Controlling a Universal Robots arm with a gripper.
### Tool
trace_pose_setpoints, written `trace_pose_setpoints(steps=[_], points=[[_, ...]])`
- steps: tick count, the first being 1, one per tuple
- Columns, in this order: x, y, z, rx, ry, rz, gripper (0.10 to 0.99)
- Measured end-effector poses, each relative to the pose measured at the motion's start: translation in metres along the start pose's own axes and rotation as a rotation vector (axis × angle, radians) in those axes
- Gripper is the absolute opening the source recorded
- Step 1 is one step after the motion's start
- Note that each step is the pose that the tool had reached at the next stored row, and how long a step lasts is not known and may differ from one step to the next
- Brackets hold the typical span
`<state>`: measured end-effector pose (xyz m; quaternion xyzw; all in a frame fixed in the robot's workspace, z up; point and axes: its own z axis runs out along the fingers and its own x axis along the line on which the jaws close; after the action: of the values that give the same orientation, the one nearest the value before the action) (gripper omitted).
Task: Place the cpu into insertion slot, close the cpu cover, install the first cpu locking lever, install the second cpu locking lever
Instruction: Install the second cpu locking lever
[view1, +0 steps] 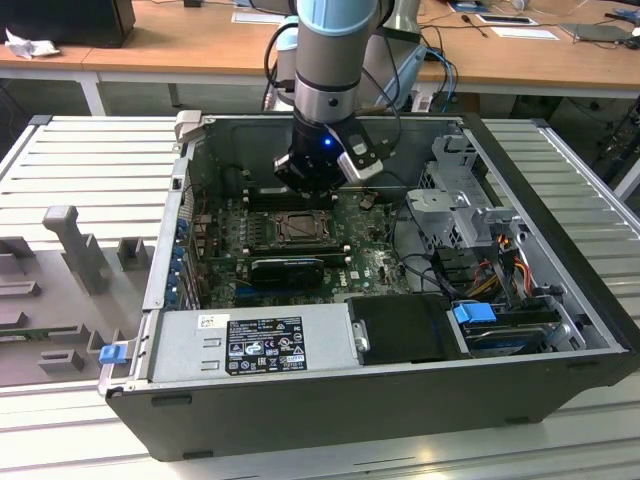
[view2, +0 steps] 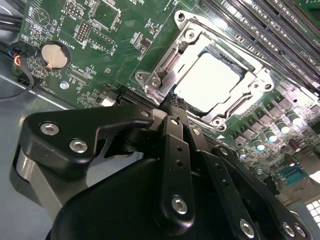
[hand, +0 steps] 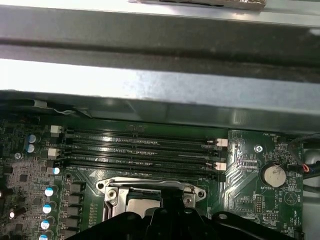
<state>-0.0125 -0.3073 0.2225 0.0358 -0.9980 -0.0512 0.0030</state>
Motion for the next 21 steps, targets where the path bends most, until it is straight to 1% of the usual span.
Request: trace_pose_setpoints(steps=[3, 5, 7, 9, 12, 14, 18, 21], points=[[0.0000, -0.0003, -0.0005, 0.000, 0.0002, 0.000, 0.106], [0.0000, 0.0000, -0.0033, 0.000, 0.0001, 0.000, 0.106], [0.0000, 0.0007, -0.0099, 0.000, 0.0000, 0.000, 0.106], [0.0000, 0.0010, -0.0135, 0.000, 0.0000, 0.000, 0.106], [0.0000, 0.0018, -0.0212, 0.000, 0.0000, 0.000, 0.106], [0.0000, 0.0010, -0.0224, 0.000, -0.0001, 0.000, 0.106], [0.0006, -0.0062, -0.0232, 0.000, 0.0000, 0.000, 0.106], [0.0016, -0.0201, -0.0244, 0.000, 0.0000, 0.000, 0.106]])
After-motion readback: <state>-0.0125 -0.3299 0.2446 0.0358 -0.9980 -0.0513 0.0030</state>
